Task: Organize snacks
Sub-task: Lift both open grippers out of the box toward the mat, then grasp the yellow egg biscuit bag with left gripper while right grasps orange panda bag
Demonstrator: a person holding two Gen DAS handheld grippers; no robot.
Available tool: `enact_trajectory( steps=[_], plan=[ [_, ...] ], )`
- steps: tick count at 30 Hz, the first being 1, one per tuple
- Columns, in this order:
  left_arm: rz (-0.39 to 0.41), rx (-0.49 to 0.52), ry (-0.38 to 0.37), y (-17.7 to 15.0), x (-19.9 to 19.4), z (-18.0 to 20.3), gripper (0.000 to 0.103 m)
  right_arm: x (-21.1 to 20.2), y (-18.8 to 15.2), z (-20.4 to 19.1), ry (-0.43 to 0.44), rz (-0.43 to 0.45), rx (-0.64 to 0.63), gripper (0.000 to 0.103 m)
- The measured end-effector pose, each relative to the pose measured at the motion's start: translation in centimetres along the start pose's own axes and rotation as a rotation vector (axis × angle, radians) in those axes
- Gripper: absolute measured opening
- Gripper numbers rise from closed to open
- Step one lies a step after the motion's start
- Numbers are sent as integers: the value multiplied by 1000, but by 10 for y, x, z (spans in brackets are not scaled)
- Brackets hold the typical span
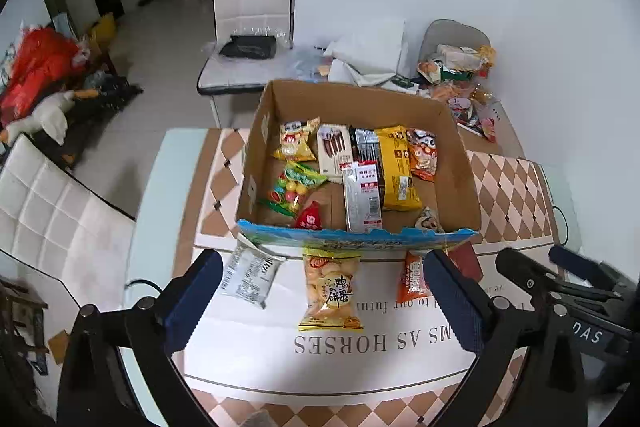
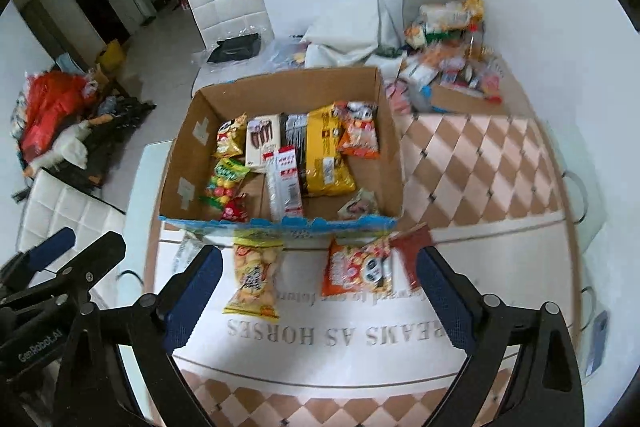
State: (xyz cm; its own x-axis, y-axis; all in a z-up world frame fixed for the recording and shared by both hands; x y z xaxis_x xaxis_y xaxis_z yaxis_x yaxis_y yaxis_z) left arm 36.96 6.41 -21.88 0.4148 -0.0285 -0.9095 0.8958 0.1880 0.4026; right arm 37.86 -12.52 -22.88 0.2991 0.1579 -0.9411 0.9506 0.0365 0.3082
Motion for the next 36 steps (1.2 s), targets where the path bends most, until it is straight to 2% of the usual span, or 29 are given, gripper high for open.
enact_trajectory(
  steps=[6, 11, 14, 21, 26, 29, 31, 33, 34, 36],
  plan=[
    [-153, -28, 59, -34, 69, -14, 103, 67, -29, 30, -12, -134, 74, 99],
    [-329, -64, 61, -75, 134, -19, 103, 137, -52, 50, -38, -254, 116, 99],
    [-393, -69, 72, -88, 165, -19, 103, 172, -59, 60, -71, -298, 134, 99],
    [-515, -56, 72, -110, 219, -13, 103, 224, -71, 69, -122, -366, 148, 99],
    [-536, -41, 34, -118, 233, -3, 101, 246, -84, 67, -132, -424, 144, 99],
    [-525, -40, 21, -120, 232, 1, 85, 250, -87, 68, -130, -415, 156, 98],
    [-528, -33, 14, -123, 231, 6, 61, 249, -89, 67, -115, -412, 165, 83],
    [-528, -15, 14, -129, 227, 10, 55, 247, -91, 65, -116, -408, 157, 75],
    [-524, -5, 17, -131, 226, 13, 54, 246, -93, 64, -117, -406, 148, 67],
    [-524, 9, 14, -139, 221, 16, 52, 243, -98, 61, -122, -401, 131, 64]
  ],
)
Point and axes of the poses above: each gripper's, at about its wrist camera, not at the fingertips, and x roughly the way its jaws point, z to its right, y to its top, the point moved 10 cm from there along x, roughly the way its jaws point
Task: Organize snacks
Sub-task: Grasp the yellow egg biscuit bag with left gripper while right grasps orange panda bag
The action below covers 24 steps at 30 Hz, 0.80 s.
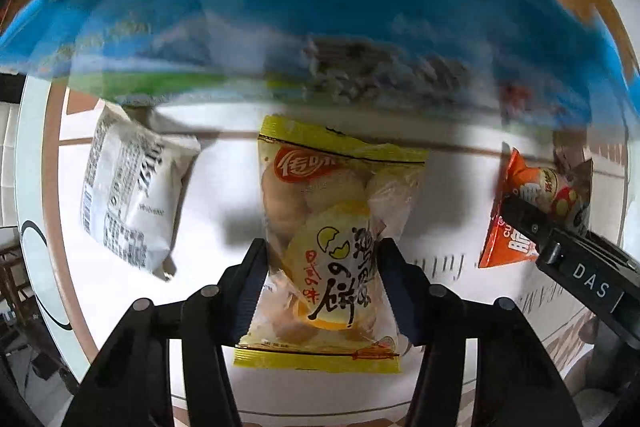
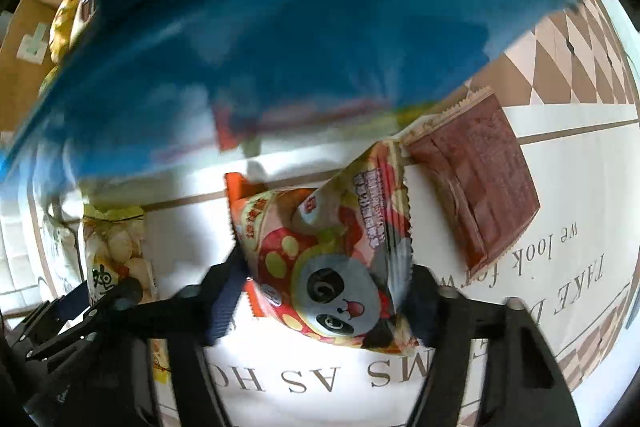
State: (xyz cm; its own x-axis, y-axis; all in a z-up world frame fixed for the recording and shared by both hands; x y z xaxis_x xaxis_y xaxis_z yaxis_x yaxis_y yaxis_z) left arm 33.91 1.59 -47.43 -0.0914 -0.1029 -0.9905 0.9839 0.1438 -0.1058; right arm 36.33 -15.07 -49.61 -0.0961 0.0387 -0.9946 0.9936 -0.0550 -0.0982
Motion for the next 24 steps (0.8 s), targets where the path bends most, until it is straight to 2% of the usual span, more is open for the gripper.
enact_trajectory(
  steps=[7, 13, 16, 19, 21, 24],
  plan=[
    [-8, -7, -31, -37, -7, 3, 40, 1, -36, -5, 35, -19, -27, 57],
    [-12, -6, -67, -77, -24, 9, 39, -12, -70, 0, 105, -23, -12, 56],
    [17, -18, -118, -86, -53, 13, 39, -30, -83, -2, 153, -10, -14, 56],
    [85, -19, -170, -76, -101, 19, 39, -61, -85, -6, 212, 20, -18, 56],
    [144, -12, -203, -55, -139, 25, 39, -96, -82, -16, 258, 60, -25, 56],
    [214, 8, -241, -16, -187, 29, 39, -146, -59, -22, 317, 129, -33, 56]
  ],
)
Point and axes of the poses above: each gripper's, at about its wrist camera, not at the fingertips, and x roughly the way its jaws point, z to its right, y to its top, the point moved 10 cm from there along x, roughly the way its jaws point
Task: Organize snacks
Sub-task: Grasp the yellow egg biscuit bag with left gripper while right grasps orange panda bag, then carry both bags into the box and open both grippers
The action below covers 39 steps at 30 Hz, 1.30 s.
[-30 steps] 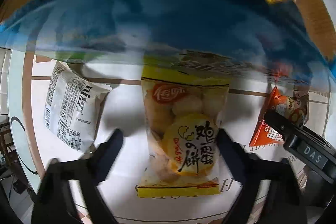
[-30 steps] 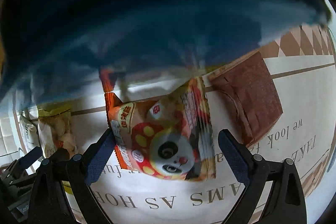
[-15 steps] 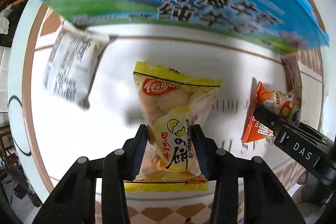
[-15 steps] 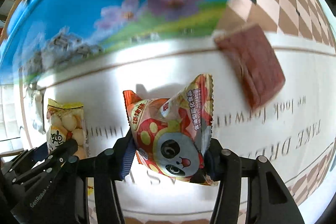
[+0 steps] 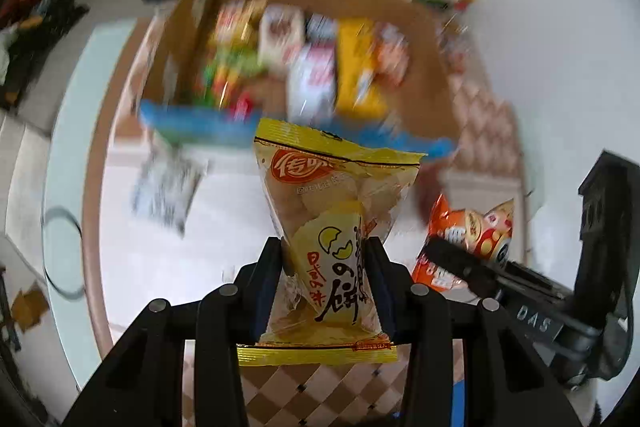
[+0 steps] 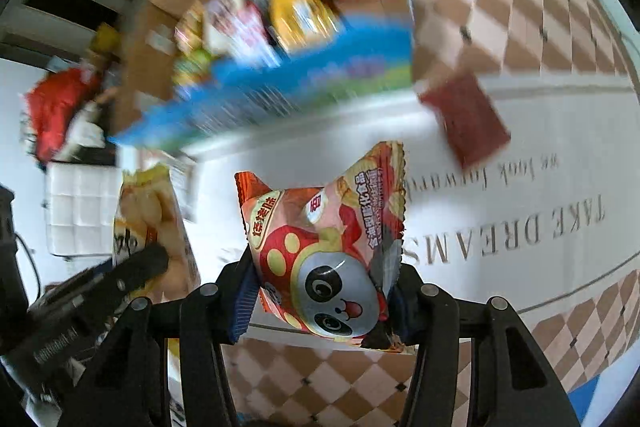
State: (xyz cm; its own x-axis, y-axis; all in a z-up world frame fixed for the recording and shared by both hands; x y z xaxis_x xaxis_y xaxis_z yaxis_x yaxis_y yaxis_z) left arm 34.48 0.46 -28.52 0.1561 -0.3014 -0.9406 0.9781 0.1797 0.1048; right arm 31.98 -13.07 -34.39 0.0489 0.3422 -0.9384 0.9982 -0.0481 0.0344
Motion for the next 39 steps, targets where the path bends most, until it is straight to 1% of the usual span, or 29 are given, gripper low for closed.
enact_trajectory(
  steps=[1, 2, 4, 6, 7, 11, 15, 17, 21, 24, 26, 27, 28, 30, 35, 39],
  plan=[
    [22, 7, -10, 17, -10, 7, 39, -9, 9, -2, 10, 18, -6, 56],
    [34, 12, -13, 34, -19, 4, 39, -22, 23, -8, 22, 40, -11, 56],
    [55, 18, -14, 65, -23, 6, 39, -44, 53, -16, 33, 79, -27, 56],
    [75, 24, -1, 97, -17, 9, 39, -51, 87, -23, 7, 117, -44, 56],
    [68, 19, 0, 111, -12, 9, 39, -53, 98, -29, -2, 122, -47, 56],
    [30, 7, 31, 138, 12, -4, 39, -38, 150, -30, -57, 115, -42, 56],
    [-20, 4, 67, 157, 42, -19, 39, -10, 186, -18, -100, 79, -16, 56],
    [-47, -1, 76, 164, 56, -25, 39, 7, 196, -10, -110, 53, 3, 56],
    [-99, -15, 81, 167, 76, -32, 40, 34, 205, 3, -134, 23, 19, 56],
    [-160, -28, 79, 164, 94, -36, 40, 49, 211, 10, -145, 8, 22, 56],
    [-193, -76, 64, 160, 103, -42, 47, 58, 214, 15, -164, -13, 32, 59],
    [-210, -90, 49, 159, 107, -43, 59, 62, 217, 19, -188, -21, 30, 74],
    [-208, -86, 56, 160, 110, -44, 73, 62, 217, 19, -195, -20, 26, 96],
    [-188, -56, 95, 163, 108, -45, 85, 65, 218, 18, -209, -28, 1, 97],
    [-184, -47, 102, 163, 103, -42, 86, 65, 216, 16, -221, -36, -17, 97],
    [-151, -28, 127, 165, 93, -43, 86, 58, 214, 17, -224, -25, -14, 97]
  ],
)
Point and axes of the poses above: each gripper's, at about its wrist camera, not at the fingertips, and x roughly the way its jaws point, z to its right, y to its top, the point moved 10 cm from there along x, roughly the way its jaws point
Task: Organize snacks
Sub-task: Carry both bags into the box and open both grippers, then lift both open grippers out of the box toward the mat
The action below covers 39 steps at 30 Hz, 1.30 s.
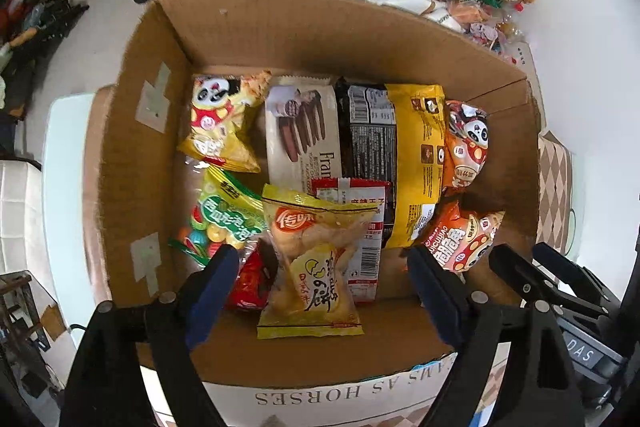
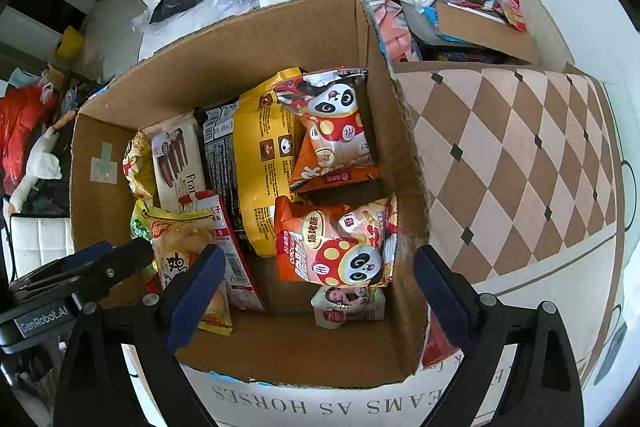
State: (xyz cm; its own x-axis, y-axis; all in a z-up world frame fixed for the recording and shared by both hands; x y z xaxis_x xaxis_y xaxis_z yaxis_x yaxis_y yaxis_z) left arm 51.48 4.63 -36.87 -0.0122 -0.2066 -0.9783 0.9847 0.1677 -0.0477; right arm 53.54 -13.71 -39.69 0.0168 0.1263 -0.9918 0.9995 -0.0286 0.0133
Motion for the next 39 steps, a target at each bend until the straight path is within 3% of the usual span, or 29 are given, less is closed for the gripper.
enact_trajectory(
  steps=[7, 16, 33, 39],
  plan=[
    [100, 10, 24, -11, -27, -2, 87, -23, -12, -1, -45, 52, -51, 97],
    [230, 27, 76, -47, -62, -4, 87, -62, -43, -8, -104, 166, -122, 97],
    [457, 43, 112, -127, -136, -4, 87, -152, -122, -15, -95, 347, -157, 97],
    [497, 48, 101, -147, -157, -1, 87, -184, -147, -16, -65, 387, -157, 97]
  ],
)
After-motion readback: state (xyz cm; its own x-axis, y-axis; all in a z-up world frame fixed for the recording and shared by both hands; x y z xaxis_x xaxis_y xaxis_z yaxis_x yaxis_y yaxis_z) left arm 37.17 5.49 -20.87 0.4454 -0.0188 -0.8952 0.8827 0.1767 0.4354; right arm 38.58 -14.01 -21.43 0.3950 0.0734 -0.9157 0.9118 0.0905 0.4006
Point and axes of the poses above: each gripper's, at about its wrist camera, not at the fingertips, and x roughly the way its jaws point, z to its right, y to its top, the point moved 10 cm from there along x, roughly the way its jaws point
